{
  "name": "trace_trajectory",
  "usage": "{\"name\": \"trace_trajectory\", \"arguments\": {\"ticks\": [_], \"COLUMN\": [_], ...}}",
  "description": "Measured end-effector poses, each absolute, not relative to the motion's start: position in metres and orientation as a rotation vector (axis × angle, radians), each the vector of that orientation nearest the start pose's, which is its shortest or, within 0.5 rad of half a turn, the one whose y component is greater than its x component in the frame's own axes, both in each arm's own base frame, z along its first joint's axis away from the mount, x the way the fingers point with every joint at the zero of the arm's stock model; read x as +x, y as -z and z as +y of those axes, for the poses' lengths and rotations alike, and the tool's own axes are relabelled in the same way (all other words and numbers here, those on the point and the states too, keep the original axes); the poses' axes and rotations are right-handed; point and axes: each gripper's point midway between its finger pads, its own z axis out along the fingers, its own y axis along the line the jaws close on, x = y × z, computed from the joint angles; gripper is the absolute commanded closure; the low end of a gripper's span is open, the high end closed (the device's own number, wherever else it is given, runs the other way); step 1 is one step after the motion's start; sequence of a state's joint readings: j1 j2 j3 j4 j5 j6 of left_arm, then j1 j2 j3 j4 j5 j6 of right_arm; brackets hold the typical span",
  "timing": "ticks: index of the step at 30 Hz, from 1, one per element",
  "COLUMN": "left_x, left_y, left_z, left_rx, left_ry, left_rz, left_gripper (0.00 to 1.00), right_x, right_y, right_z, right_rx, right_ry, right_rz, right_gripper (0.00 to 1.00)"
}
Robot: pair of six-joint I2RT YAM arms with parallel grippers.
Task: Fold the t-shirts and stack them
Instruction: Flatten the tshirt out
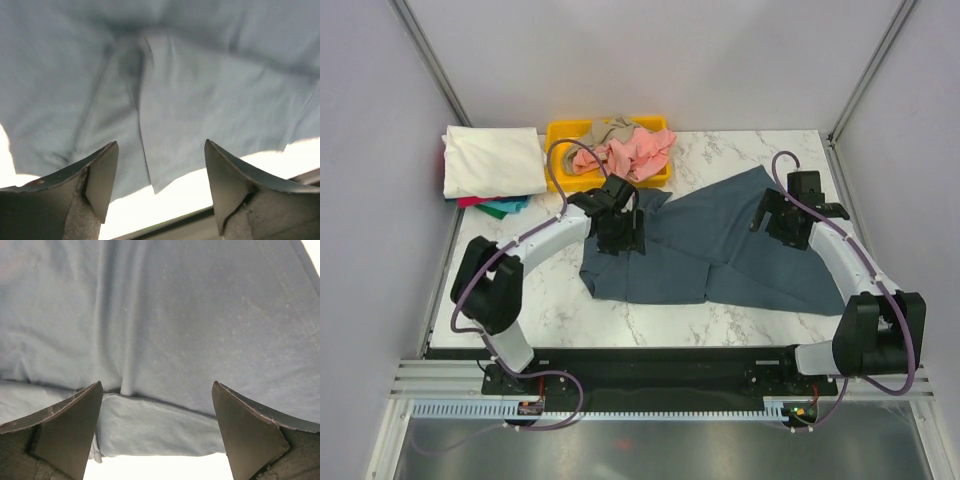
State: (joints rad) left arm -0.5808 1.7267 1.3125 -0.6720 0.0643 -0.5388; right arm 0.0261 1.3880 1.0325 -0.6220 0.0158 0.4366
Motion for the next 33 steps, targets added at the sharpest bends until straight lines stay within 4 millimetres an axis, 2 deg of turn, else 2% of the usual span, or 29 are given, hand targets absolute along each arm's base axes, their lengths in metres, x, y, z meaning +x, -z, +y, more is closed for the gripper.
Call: {"name": "trace_trajectory", "arguments": {"ticks": [2, 6, 9, 11, 14, 18, 24, 33], "left_x": [0.290, 0.256, 0.232, 0.217, 0.203, 0.187, 0.180, 0.188], "left_y": [-0.091, -0.109, -0.124, -0.127, -0.113, -0.082, -0.054, -0.039], "left_z": [-0.248, -0.257, -0.252, -0.247, -0.243, -0.242, -0.250, -0.259], "left_rx": [0.148, 0.252, 0.284, 0.287, 0.288, 0.292, 0.281, 0.277], "left_ry": [0.431, 0.484, 0.530, 0.560, 0.571, 0.590, 0.635, 0.643], "left_rz": [2.750, 2.695, 2.640, 2.619, 2.637, 2.711, 2.775, 2.780], "left_gripper": [0.23, 0.33, 0.42, 0.45, 0.45, 0.45, 0.46, 0.48], "right_x": [0.329, 0.329, 0.326, 0.324, 0.323, 0.322, 0.320, 0.319], "right_y": [-0.121, -0.125, -0.119, -0.115, -0.109, -0.106, -0.102, -0.099], "right_z": [0.023, 0.024, 0.024, 0.024, 0.024, 0.025, 0.025, 0.024], "right_rx": [0.519, 0.513, 0.515, 0.517, 0.519, 0.518, 0.515, 0.508], "right_ry": [-0.162, -0.171, -0.171, -0.169, -0.168, -0.171, -0.169, -0.163], "right_rz": [2.487, 2.464, 2.472, 2.484, 2.495, 2.501, 2.509, 2.518], "right_gripper": [0.02, 0.02, 0.02, 0.02, 0.02, 0.02, 0.02, 0.02]}}
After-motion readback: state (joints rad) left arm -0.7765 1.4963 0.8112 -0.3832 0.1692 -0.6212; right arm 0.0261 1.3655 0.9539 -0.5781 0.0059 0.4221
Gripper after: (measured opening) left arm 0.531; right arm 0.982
